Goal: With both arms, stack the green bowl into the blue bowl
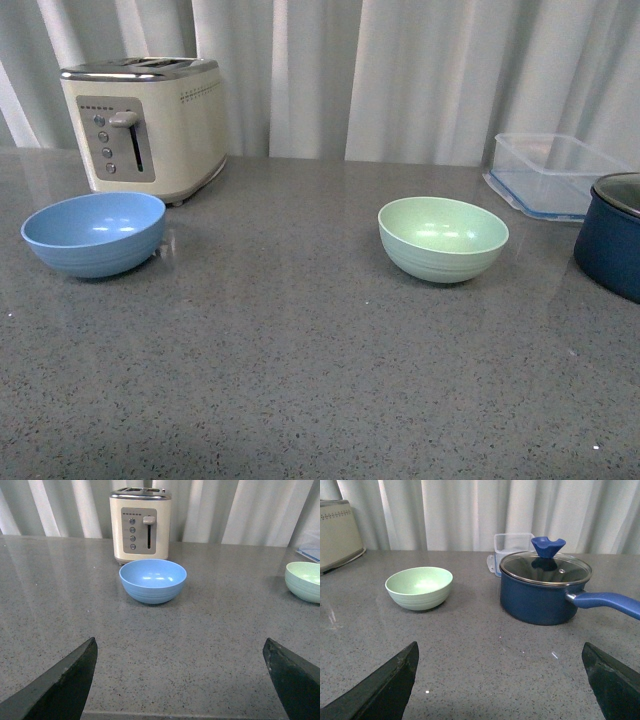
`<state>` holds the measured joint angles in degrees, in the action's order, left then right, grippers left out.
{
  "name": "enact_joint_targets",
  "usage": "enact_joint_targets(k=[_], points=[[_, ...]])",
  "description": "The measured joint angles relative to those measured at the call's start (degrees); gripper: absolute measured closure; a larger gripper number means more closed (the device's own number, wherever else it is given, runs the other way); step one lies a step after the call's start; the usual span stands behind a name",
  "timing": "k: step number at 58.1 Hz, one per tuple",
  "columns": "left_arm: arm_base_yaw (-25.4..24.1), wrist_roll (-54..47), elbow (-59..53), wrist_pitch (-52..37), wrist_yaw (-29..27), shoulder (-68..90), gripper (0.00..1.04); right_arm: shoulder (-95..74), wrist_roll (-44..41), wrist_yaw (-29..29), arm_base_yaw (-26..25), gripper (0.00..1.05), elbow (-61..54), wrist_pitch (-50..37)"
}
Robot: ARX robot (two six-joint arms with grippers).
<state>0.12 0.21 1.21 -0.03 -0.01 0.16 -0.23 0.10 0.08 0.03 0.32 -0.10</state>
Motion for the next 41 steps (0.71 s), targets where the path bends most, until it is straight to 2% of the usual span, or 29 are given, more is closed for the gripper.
enact_joint_targets(k=[41], points=[[0.00, 0.02, 0.00, 0.00, 0.00, 0.00, 0.07, 0.00, 0.00, 0.00, 0.00, 0.10, 0.00, 0.00]])
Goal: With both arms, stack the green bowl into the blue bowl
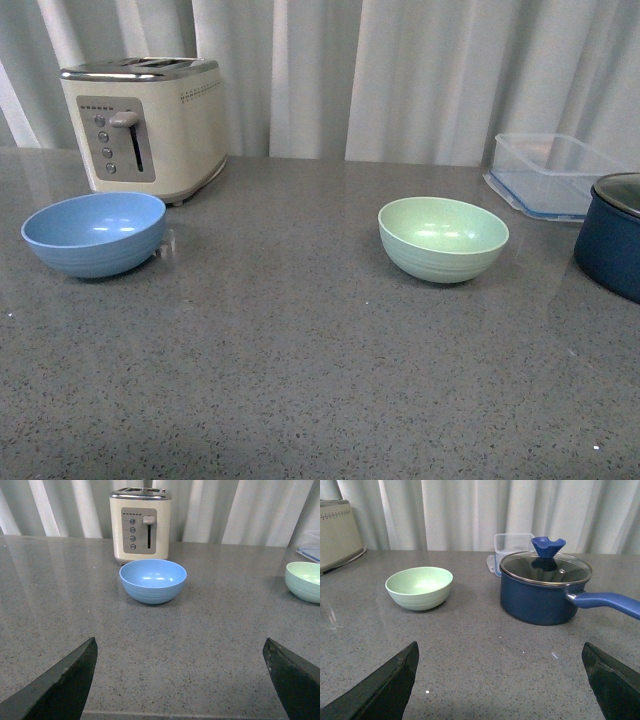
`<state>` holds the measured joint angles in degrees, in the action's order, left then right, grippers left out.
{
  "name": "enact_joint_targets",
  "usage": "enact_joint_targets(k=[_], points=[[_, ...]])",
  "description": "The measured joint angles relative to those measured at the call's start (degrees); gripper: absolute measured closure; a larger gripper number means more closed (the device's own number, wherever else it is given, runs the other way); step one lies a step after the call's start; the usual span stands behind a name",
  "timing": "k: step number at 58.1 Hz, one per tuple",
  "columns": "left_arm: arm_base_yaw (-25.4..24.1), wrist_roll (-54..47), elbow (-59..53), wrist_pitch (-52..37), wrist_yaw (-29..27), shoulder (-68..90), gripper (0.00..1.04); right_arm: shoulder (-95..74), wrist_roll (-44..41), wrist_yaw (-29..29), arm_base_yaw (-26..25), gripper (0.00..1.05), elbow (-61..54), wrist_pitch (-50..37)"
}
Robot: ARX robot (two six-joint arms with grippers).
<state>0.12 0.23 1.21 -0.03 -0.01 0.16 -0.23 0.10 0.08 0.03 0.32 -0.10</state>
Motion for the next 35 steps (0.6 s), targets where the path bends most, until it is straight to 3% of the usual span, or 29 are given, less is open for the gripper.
enact_joint_targets(k=[35], points=[[0.00, -0.02, 0.00, 0.00, 0.00, 0.00, 0.07, 0.00, 0.00, 0.00, 0.00, 0.10, 0.00, 0.00]])
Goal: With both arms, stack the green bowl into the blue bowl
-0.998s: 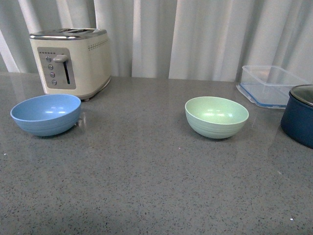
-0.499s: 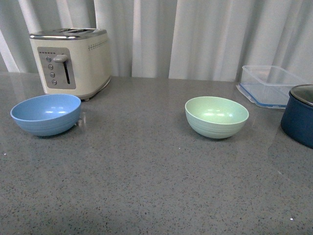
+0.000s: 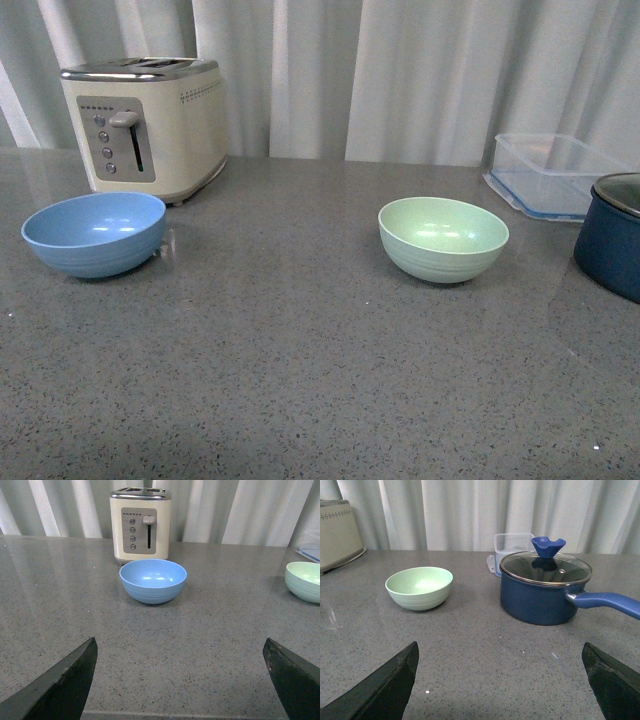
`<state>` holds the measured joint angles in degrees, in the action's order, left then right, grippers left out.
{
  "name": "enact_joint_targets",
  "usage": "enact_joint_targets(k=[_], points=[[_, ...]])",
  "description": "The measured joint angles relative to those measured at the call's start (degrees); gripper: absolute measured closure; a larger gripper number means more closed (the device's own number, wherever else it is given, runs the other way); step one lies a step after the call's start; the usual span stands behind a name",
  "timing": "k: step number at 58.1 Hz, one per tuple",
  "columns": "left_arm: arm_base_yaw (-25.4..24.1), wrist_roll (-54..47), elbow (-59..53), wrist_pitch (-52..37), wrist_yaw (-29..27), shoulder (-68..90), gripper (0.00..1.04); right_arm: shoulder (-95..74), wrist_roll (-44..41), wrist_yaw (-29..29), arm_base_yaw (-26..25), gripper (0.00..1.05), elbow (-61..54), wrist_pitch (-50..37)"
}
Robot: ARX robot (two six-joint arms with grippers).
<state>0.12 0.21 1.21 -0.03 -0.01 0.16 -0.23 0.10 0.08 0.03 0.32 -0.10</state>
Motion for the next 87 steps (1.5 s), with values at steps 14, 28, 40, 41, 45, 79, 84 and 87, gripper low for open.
enact_joint_targets(k=[14, 28, 40, 41, 45, 79, 84, 87], points=[[0.00, 0.02, 0.00, 0.00, 0.00, 0.00, 0.07, 0.00, 0.00, 0.00, 0.00, 0.10, 0.00, 0.00], [-3.76, 1.38, 12.70, 3.04, -5.40, 17.88, 0.07, -0.02, 0.00, 0.00, 0.00, 0.10, 0.00, 0.00], [-11.89, 5.11, 36.87, 2.36, 1.57, 41.24, 0.07, 0.00, 0.00, 0.00, 0.00, 0.10, 0.00, 0.00], [-11.93, 5.95, 39.26, 3.61, 1.64, 43.63, 0.07, 0.00, 0.00, 0.00, 0.00, 0.10, 0.00, 0.00], [-12.07, 8.83, 48.28, 7.37, 2.60, 53.05, 0.07, 0.00, 0.00, 0.02, 0.00, 0.10, 0.00, 0.00], [-6.10, 18.43, 84.70, 27.04, -2.78, 102.60, 0.07, 0.00, 0.00, 0.00, 0.00, 0.10, 0.00, 0.00], [-5.92, 18.86, 84.87, 26.62, -3.50, 105.37, 0.07, 0.00, 0.00, 0.00, 0.00, 0.10, 0.00, 0.00], [-5.62, 19.32, 85.29, 26.23, -3.74, 107.56, 0.07, 0.00, 0.00, 0.00, 0.00, 0.10, 0.00, 0.00]])
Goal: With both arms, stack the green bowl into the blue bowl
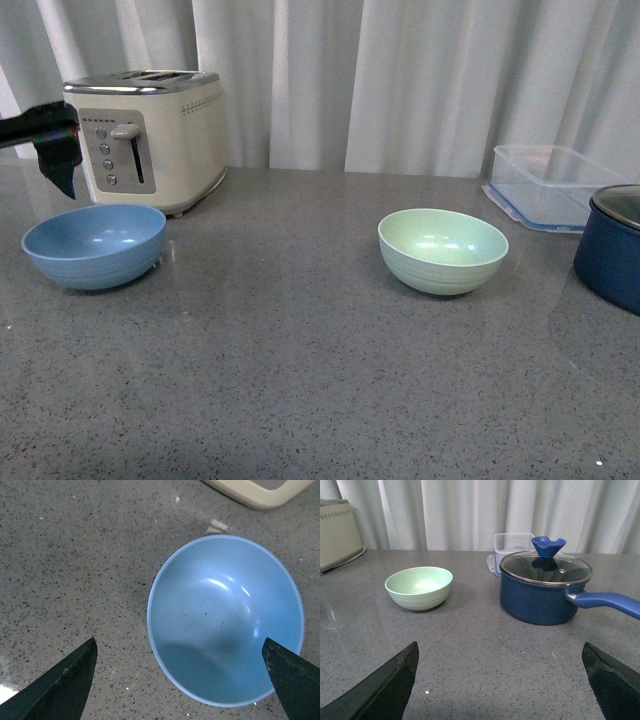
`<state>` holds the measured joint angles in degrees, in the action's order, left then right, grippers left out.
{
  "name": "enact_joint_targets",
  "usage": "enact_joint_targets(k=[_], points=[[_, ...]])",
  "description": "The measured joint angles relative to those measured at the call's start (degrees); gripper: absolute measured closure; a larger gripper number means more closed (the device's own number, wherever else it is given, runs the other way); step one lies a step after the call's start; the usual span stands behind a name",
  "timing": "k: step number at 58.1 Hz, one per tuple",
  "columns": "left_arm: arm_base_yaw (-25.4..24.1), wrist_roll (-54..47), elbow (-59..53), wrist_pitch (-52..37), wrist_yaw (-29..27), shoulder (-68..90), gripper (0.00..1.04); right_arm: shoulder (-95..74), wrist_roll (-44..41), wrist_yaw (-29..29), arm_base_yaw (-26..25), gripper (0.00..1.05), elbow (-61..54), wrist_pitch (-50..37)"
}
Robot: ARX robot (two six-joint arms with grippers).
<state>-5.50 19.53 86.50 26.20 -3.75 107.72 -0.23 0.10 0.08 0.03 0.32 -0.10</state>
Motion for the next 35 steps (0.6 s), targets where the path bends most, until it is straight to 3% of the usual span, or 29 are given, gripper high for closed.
enact_joint_targets(k=[21, 31, 35], points=[[2.32, 2.36, 0.66, -2.23, -3.06, 7.15, 0.07, 0.00, 0.00, 0.00, 0.00, 0.10, 0.00, 0.00], [2.60, 3.37, 0.68, -2.84, -3.39, 7.74, 0.35, 0.00, 0.00, 0.00, 0.00, 0.10, 0.00, 0.00], [2.62, 3.61, 0.72, -2.82, -3.52, 7.74, 0.51, 0.00, 0.00, 0.00, 0.00, 0.10, 0.00, 0.00]])
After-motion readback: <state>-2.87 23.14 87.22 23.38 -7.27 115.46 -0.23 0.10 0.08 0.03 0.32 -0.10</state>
